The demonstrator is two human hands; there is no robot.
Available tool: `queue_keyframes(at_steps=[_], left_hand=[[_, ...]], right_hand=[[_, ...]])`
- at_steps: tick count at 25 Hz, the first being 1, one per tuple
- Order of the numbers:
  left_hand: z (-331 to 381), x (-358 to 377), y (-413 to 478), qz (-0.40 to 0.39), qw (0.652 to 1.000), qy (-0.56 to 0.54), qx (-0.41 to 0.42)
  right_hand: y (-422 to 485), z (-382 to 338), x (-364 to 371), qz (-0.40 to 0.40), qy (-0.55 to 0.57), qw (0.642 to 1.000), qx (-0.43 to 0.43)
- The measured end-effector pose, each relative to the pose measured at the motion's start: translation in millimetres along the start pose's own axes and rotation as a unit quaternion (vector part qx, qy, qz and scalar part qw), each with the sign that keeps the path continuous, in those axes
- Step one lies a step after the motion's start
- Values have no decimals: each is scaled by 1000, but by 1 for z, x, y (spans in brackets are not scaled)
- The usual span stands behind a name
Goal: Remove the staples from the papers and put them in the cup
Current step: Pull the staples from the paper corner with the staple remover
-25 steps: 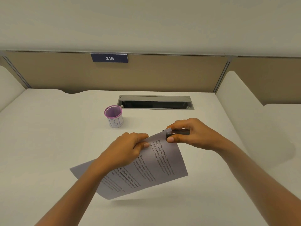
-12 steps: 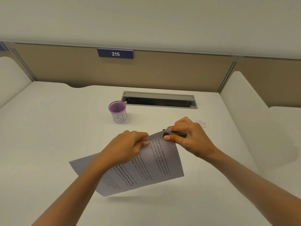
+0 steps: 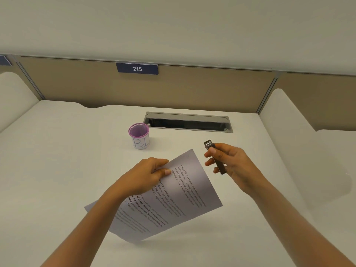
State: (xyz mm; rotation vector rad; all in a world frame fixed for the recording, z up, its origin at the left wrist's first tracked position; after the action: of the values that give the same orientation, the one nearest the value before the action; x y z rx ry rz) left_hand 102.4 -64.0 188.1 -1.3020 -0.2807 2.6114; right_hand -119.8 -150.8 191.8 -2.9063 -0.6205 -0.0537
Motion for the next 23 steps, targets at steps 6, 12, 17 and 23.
queue_keyframes(at_steps=[6, 12, 17, 23], left_hand=[[0, 4, -3, 1, 998, -66, -10], [2, 7, -4, 26, 990, -135, -23], [2, 9, -4, 32, 986, -159, -28], [6, 12, -5, 20, 979, -199, -31]], right_hand=[[-5, 6, -11, 43, 97, 994, 30], [-6, 12, -12, 59, 155, 985, 45], [-8, 15, -13, 78, 114, 989, 47], [-9, 2, -3, 90, 37, 995, 23]])
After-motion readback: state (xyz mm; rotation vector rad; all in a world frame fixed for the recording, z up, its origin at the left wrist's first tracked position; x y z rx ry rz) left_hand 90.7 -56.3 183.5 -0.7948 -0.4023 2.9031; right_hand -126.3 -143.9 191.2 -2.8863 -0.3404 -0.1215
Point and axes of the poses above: each hand's wrist, its own y-axis towards the middle knuckle, its own x-axis out of the palm, z = x × y, the point moved 4 cm from there along y, towards the middle knuckle, and after that the axes turned 11 degrees about y, right-handed, at the moved point
